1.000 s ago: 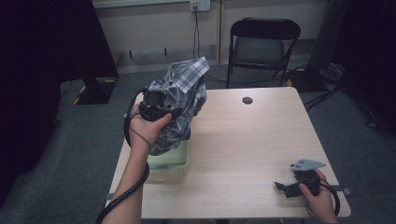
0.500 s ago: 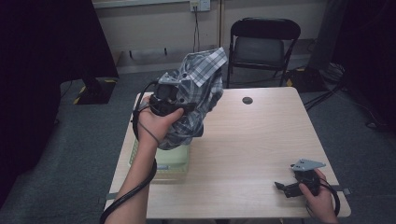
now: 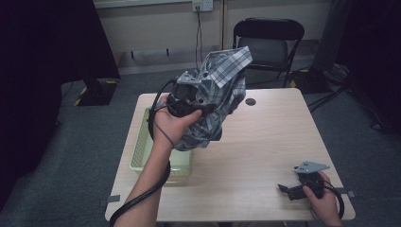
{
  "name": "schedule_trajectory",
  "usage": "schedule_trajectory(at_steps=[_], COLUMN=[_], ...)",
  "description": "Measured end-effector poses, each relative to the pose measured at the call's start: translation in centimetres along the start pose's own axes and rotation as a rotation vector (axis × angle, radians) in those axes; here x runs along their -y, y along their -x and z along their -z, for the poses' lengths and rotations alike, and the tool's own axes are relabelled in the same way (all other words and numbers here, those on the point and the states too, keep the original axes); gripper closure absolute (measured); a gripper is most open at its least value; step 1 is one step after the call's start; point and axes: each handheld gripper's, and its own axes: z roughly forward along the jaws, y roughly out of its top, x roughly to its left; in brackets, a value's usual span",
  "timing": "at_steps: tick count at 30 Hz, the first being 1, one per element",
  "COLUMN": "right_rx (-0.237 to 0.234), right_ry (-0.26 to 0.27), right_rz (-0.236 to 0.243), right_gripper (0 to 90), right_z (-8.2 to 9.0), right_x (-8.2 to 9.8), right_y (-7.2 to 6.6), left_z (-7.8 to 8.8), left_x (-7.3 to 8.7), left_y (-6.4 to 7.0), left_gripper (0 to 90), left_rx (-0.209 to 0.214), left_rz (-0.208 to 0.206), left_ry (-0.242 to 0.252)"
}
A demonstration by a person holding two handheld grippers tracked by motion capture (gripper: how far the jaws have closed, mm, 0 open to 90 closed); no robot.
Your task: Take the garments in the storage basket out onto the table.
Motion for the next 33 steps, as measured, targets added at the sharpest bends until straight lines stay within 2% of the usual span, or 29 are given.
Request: schedule_trajectory(at_steps=[7,16,28,33], right_rx=[0.001,0.001,0.001,0.002], right_ry=[0.000,0.001,0.001,0.001], right_rz=[-0.001,0.000,0.001,0.002], right_gripper=[0.0,0.0,0.0,0.0], right_z=[0.0,0.0,0.0,0.0], right_x=[0.0,0.0,0.0,0.0], right_y=[0.0,0.0,0.0,0.0], left_z=[-0.4,-1.7,-4.3,-6.0], left_x=[-1.0,-1.6,-1.6,-1.2], left_y=[1.1,3.0,5.2,6.0], left_gripper=[58.6,58.6,58.4,58.3], left_rx=[0.023,0.080,0.161,0.197], left_rz=[-0.023,-0.045,-0.070,-0.070], left_ry=[0.014,0.028,0.025,0.020])
